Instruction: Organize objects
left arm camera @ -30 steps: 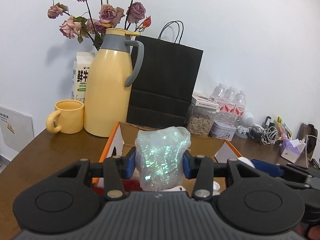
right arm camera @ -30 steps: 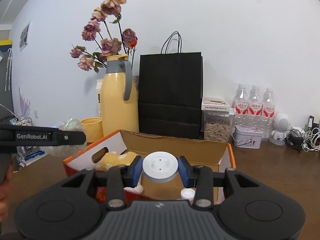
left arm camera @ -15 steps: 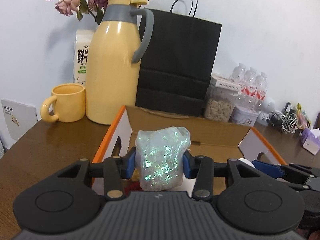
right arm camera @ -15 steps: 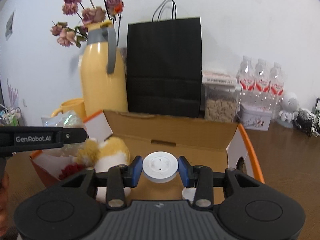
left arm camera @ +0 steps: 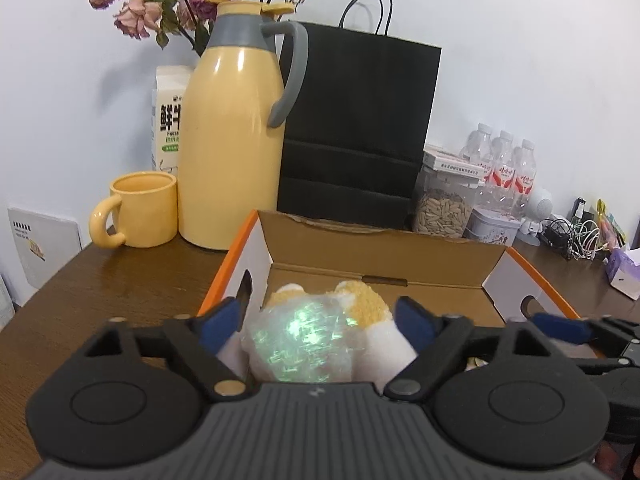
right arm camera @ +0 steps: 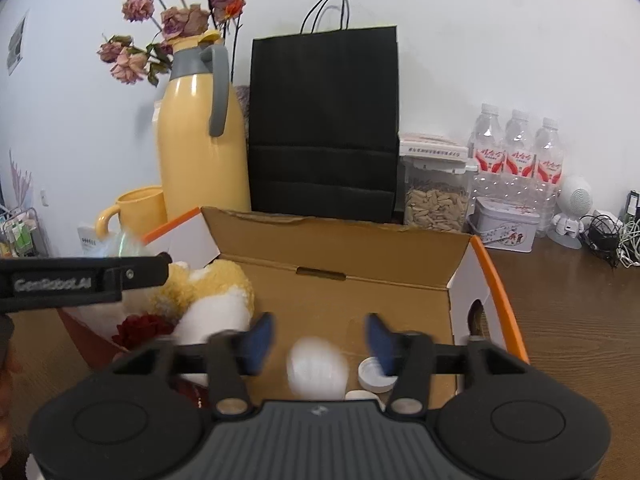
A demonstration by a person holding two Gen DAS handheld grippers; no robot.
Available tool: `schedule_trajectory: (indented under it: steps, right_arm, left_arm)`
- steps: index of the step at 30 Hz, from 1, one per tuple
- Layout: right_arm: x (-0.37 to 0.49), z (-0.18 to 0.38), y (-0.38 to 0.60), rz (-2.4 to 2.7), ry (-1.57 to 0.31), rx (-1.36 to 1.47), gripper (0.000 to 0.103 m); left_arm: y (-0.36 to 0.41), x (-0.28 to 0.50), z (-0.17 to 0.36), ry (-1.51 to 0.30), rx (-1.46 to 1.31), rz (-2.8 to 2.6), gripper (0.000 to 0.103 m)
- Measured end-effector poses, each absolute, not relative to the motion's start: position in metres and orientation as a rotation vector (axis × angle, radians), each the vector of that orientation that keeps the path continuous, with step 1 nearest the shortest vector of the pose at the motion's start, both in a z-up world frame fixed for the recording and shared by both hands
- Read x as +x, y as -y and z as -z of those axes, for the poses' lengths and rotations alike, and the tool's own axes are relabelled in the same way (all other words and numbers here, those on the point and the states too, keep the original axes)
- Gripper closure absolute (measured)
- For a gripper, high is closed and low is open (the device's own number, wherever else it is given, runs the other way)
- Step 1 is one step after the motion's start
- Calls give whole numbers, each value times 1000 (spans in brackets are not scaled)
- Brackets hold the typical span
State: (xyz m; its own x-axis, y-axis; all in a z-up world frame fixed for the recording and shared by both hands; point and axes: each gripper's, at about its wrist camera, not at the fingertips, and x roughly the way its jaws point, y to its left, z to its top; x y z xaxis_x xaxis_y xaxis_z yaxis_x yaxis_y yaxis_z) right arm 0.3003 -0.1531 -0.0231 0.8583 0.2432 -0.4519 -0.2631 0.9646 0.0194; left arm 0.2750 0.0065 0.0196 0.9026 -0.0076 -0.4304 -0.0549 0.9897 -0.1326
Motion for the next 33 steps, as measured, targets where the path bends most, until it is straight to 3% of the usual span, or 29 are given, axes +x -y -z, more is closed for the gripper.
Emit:
schedule_trajectory:
  steps: [1, 2, 6, 33]
  right_arm:
    - [300, 22, 154, -258, -460, -40, 13]
    - [298, 21, 155, -249, -447, -38, 6]
    - [294, 18, 159, -238, -422, -24, 2]
    - [235, -15, 182, -238, -345, -68, 0]
  left_arm:
    - [-6, 273, -21, -439, -144, -27, 0]
    - [-7, 271, -21, -427, -146, -33, 0]
    - [-8, 267, -21, -417, -157, -42, 0]
    - [-13, 207, -50, -351, -158, -20, 0]
